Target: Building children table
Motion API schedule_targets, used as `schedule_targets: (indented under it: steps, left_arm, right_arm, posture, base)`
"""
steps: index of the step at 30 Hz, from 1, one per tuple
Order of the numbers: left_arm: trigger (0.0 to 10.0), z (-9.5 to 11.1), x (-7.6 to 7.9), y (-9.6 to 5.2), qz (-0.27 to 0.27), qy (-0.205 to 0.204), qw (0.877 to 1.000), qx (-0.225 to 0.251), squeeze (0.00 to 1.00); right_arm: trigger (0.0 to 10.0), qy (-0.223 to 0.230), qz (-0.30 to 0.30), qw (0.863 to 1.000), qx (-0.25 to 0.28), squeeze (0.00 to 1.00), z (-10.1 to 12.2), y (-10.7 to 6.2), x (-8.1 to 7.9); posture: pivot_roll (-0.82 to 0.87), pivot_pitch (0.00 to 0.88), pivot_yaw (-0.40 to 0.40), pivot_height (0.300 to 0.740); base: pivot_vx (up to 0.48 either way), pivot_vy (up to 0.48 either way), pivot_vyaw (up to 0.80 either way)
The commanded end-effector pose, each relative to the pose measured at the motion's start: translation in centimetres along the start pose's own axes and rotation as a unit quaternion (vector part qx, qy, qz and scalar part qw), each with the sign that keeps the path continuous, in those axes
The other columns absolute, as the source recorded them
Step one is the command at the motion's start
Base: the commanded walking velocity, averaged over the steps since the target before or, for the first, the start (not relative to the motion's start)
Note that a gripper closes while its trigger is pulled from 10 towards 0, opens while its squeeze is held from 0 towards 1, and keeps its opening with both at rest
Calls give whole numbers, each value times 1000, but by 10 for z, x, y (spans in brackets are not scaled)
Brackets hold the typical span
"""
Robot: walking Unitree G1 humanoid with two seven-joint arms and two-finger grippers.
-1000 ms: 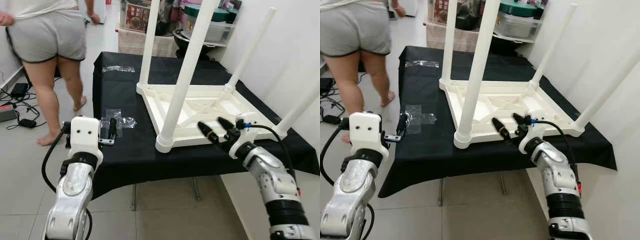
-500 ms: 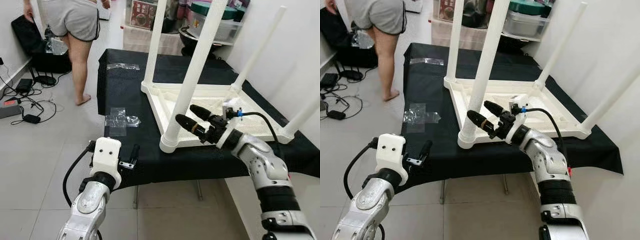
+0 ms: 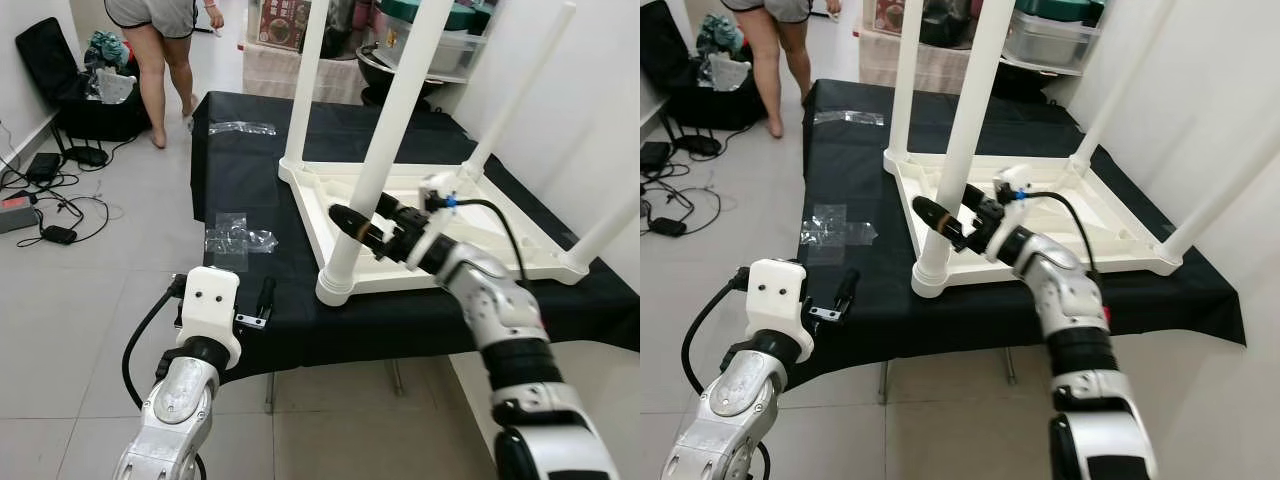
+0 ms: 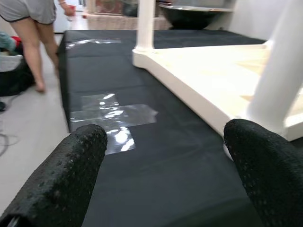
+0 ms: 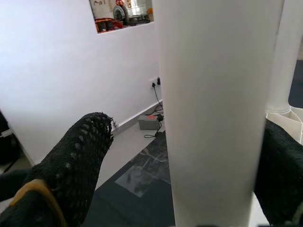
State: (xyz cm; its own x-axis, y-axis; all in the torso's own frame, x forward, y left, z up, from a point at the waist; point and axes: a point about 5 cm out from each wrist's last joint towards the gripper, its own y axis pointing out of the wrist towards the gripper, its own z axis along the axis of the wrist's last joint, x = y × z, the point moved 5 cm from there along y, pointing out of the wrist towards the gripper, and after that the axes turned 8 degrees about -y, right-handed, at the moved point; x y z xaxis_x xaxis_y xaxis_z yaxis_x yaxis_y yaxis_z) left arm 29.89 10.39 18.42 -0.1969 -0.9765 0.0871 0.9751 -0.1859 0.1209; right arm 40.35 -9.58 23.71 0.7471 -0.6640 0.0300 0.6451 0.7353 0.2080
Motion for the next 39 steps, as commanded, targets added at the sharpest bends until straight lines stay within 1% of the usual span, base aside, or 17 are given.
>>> schedule_targets:
  steps: [1,9,10,11,16,21,23,24,26,27,28,31,32,33,36,38,39]
  left_arm:
    - [10000,2,6,-1,-6,0,1000,2,0]
    - [10000,8,10,-3,-10,0,1000,10,0]
    - [10000,8,10,-3,-10,0,1000,10,0]
    - [10000,8,10,-3,-10,1,1000,11,0]
    - [10000,8,12,-3,-13,7,1000,11,0]
    - [10000,8,12,-2,-11,6,1000,11,0]
    - [10000,7,11,-1,-9,9,1000,12,0]
    - [10000,7,11,-1,-9,9,1000,12,0]
    - [10000,7,10,0,-8,9,1000,12,0]
    - [10000,7,10,0,-8,9,1000,12,0]
    - [10000,7,10,0,-8,9,1000,12,0]
    - [10000,8,11,1,-9,10,1000,13,0]
    - [10000,8,11,1,-9,10,1000,13,0]
    - [10000,8,11,1,-9,10,1000,13,0]
    - [10000,8,12,1,-9,11,1000,13,0]
    - [10000,8,12,1,-8,10,1000,13,0]
    - [10000,7,12,1,-7,10,1000,12,0]
  right_arm:
    - [10000,-3,-3,1000,-12,0,-9,7,-1]
    - [10000,1,3,1000,-22,0,-17,23,-7]
    - [2353,5,2,1000,-22,0,-17,24,-7]
    - [0,6,1,1000,-24,0,-19,28,-7]
    - [0,5,-4,1000,-26,0,-20,31,-8]
    - [0,-3,-70,997,-33,0,-24,33,5]
    - [0,-26,-147,987,-53,0,-31,31,17]
    - [0,-26,-147,987,-53,0,-31,31,17]
    - [0,-40,-248,965,-79,0,-39,25,32]
    - [0,-40,-248,965,-79,0,-39,25,32]
    - [0,-48,-297,950,-90,0,-40,20,38]
    - [0,-23,-445,890,-97,0,-41,2,46]
    - [0,-17,-470,877,-95,0,-41,-2,46]
    - [0,-17,-470,877,-95,0,-41,-2,46]
    - [0,6,-505,859,-91,0,-41,0,35]
    - [0,15,-511,855,-89,0,-41,6,24]
    - [157,22,-506,858,-86,0,-41,11,19]
  posture:
    - [151,101,-181,740]
    - [155,106,-190,740]
    - [153,105,-190,740]
    - [152,104,-191,740]
    - [153,104,-193,740]
    - [151,101,-191,740]
    - [149,102,-190,740]
    - [149,102,-190,740]
    - [145,106,-190,740]
    - [145,106,-190,740]
    - [141,106,-186,740]
    - [138,109,-189,740]
    - [138,109,-189,740]
    - [138,109,-189,740]
    - [138,109,-191,740]
    - [138,110,-191,740]
    - [139,111,-196,740]
  base:
    - [0,0,0]
    - [0,0,0]
    - [0,0,0]
    - [0,0,0]
    - [0,0,0]
    - [0,0,0]
    - [0,0,0]
    - [0,0,0]
    - [0,0,0]
    - [0,0,0]
    - [0,0,0]
    - [0,0,0]
    - [0,0,0]
    - [0,0,0]
    - [0,0,0]
    - [0,0,0]
    - [0,0,0]
